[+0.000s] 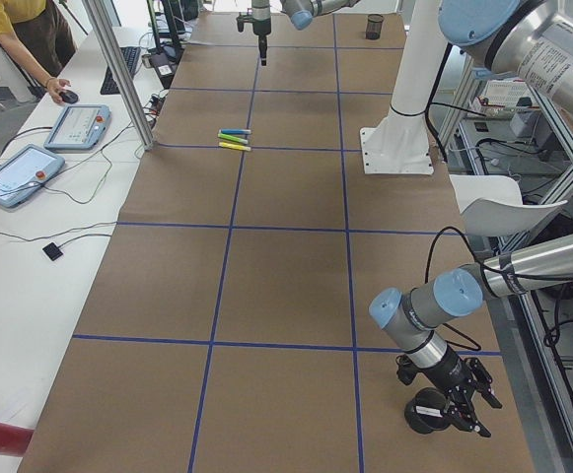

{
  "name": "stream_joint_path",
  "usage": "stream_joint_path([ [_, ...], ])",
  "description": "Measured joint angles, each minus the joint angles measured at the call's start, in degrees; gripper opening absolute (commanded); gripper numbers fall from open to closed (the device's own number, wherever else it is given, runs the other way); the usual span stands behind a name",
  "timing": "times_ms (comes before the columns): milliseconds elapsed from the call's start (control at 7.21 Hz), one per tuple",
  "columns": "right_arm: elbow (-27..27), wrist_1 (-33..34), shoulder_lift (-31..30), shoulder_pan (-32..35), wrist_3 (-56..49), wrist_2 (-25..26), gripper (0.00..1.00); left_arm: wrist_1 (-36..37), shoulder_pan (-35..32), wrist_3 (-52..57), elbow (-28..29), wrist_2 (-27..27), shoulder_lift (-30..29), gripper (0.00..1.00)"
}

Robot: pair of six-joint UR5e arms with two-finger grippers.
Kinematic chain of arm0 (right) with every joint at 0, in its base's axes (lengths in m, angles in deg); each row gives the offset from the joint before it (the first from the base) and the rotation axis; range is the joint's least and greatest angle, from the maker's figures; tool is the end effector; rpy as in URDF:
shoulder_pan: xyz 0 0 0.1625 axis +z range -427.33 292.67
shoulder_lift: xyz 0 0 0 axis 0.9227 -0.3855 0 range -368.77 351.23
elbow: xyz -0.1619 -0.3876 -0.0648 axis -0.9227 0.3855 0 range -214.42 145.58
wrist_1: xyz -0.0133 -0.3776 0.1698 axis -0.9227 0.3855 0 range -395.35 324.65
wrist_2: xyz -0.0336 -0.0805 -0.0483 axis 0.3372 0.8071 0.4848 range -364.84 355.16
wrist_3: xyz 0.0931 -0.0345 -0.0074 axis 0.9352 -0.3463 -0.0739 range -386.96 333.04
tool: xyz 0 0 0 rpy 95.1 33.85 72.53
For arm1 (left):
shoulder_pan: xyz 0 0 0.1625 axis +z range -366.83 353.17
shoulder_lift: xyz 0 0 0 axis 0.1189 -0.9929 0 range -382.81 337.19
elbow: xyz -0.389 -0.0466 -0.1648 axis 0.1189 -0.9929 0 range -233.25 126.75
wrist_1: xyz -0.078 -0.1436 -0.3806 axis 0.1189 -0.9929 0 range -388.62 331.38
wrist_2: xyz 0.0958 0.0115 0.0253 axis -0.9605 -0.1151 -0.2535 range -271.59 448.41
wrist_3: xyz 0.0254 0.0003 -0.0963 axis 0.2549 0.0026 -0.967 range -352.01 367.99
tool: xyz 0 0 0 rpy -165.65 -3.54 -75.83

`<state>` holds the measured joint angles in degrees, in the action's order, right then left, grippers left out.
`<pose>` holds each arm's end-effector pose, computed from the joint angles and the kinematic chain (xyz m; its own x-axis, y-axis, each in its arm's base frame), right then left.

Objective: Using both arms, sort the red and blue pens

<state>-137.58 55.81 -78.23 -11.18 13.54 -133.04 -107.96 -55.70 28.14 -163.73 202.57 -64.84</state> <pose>-0.2755 -0.5396 0.3553 0.6605 -0.0882 0.7457 0.0536 0.9961 0.0704 -0.0339 -0.1019 0.7611 0.6230 0.5887 -0.5150 -0.7797 0.4149 -0.4690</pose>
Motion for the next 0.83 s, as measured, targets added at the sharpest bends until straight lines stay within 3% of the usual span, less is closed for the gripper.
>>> stream_joint_path([
  [416, -0.26, -0.01, 0.00, -0.26, 1.34, -0.03, 1.00, -0.84, -0.01, 0.89, -0.49, 0.20, -0.12, 1.00],
  [833, -1.09, 0.04, -0.39, -0.33, 2.16, -0.02, 1.00, -0.92, -0.92, 0.70, -6.90, 2.21, -0.36, 1.00],
])
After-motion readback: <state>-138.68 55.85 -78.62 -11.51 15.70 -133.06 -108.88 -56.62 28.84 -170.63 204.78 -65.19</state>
